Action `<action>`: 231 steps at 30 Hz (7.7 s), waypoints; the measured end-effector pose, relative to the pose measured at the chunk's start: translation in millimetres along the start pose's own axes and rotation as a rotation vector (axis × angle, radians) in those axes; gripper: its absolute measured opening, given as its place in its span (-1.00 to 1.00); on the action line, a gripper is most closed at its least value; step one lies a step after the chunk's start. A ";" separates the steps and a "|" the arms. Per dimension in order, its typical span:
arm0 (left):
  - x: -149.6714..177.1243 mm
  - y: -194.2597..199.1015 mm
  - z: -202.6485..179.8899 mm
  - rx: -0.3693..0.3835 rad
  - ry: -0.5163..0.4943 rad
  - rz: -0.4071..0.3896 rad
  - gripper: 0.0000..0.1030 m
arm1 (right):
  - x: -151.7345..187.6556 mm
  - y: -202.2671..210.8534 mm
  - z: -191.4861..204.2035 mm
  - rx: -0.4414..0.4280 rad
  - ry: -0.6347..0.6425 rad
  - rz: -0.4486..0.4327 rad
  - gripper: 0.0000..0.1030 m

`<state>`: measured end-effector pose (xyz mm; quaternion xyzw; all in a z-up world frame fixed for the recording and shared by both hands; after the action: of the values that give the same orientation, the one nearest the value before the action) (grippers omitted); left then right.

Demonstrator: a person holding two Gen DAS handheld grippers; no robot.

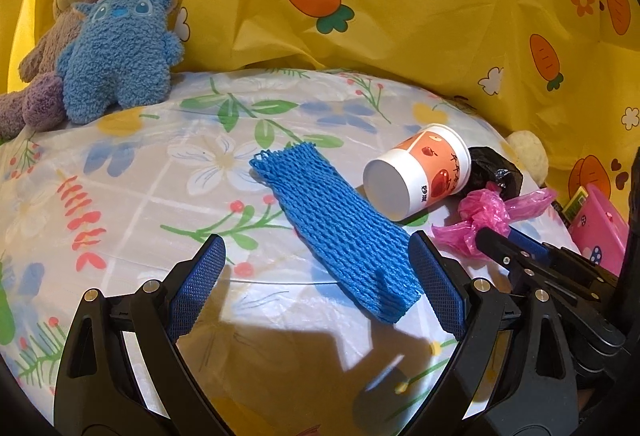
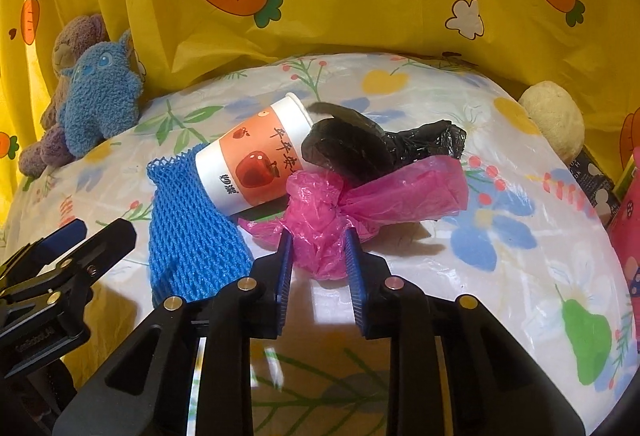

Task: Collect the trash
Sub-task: 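Move both tools back toward the blue mesh, white cup and pink bag, then grasp the blue mesh sleeve with the left tool while the right tool grasps the pink bag, then carry the blue mesh and pink bag over the pink bucket with both tools, then open both tools to drop the mesh and pink bag into the bucket, then move both tools back toward the white-and-orange cup and black bag, then grasp the black bag with the right tool while the left tool grasps the white-and-orange cup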

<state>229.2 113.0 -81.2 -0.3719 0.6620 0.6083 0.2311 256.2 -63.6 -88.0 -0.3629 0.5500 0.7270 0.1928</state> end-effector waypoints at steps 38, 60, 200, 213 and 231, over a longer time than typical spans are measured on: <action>3.4 34.6 -27.0 -0.027 -0.109 -0.058 -0.79 | 38.7 89.9 -29.3 -0.047 -0.037 -0.128 -0.48; -2.5 111.5 -62.6 0.097 -0.157 -0.192 -0.79 | 40.0 135.2 -39.9 -0.041 -0.050 -0.213 -0.48; -42.6 31.6 -28.3 -0.077 -0.060 -0.191 0.88 | -11.4 47.1 -35.5 0.150 0.095 -0.138 0.77; -43.5 11.7 -22.6 -0.034 -0.073 -0.156 0.88 | -31.6 -23.2 -16.1 0.098 0.087 -0.011 -0.17; -38.8 -42.7 -74.2 0.127 -0.258 -0.047 0.88 | -31.7 16.5 -65.2 0.075 -0.050 -0.126 -0.95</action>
<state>297.0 49.4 -67.4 -0.2905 0.6550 0.6026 0.3514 286.6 -126.4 -62.2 -0.3713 0.5479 0.7011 0.2653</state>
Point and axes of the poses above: each gripper's, at about its wrist camera, not at the fingertips, and y roughly against the way its jaws point, z to its left, x to its underside, the point moved 5 cm from there along -y, roughly the way its jaws point, and after that the axes turned 1 degree about -z, right-handed, at the moved point
